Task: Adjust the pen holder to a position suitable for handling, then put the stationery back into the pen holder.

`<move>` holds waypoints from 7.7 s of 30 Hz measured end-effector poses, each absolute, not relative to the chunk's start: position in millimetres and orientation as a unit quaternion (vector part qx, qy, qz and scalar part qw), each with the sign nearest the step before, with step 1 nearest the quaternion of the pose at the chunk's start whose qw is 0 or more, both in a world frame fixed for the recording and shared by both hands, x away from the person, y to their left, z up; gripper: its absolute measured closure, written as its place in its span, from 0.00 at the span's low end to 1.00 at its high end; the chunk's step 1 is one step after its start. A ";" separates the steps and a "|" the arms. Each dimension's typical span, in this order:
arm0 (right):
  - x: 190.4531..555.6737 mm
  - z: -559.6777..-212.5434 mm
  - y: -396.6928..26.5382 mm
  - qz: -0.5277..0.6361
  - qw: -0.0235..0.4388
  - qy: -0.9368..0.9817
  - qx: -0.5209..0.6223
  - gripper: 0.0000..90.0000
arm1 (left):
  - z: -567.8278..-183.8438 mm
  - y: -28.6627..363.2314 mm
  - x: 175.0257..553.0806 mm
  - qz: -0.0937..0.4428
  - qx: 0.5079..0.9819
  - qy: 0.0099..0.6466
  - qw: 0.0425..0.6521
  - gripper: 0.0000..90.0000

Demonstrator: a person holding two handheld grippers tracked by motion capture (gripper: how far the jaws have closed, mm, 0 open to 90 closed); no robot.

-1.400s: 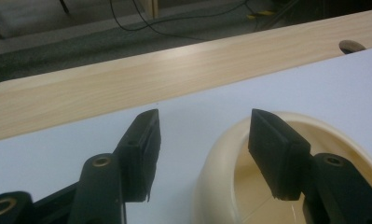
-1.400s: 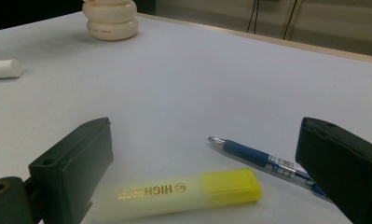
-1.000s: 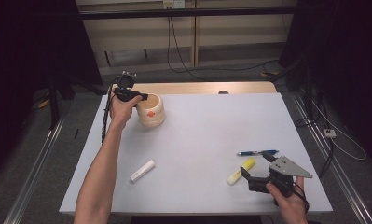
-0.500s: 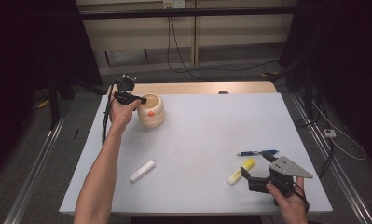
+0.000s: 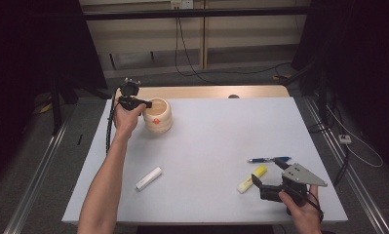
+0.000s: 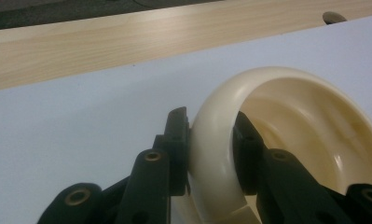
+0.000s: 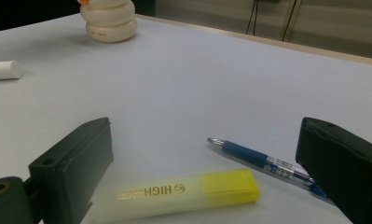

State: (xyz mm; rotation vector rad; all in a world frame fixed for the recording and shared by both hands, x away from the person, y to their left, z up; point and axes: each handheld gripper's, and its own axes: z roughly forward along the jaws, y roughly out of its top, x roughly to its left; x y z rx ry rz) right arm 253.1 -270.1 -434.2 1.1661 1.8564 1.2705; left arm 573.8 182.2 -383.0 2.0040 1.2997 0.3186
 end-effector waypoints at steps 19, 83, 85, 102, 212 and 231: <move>253.3 -434.5 -269.6 0.477 0.299 0.700 0.439 0.04 | -354.1 184.5 554.7 0.140 0.765 0.498 0.383 0.80; 256.9 -434.6 -266.1 0.482 0.294 0.704 0.431 0.04 | -345.8 67.9 479.8 0.069 0.794 0.454 0.399 0.80; 256.7 -434.7 -266.1 0.482 0.293 0.705 0.431 0.04 | -349.7 66.8 477.6 0.065 0.796 0.455 0.393 0.80; 256.8 -435.0 -266.0 0.483 0.292 0.705 0.430 0.04 | -372.2 50.5 470.1 0.052 0.804 0.463 0.371 0.80; 253.8 -434.3 -267.2 0.482 0.291 0.700 0.440 0.04 | -310.4 200.1 416.4 0.131 0.830 0.279 0.464 0.09; 255.6 -435.1 -264.8 0.483 0.287 0.706 0.431 0.04 | -323.1 210.8 412.3 0.068 0.872 0.320 0.365 0.10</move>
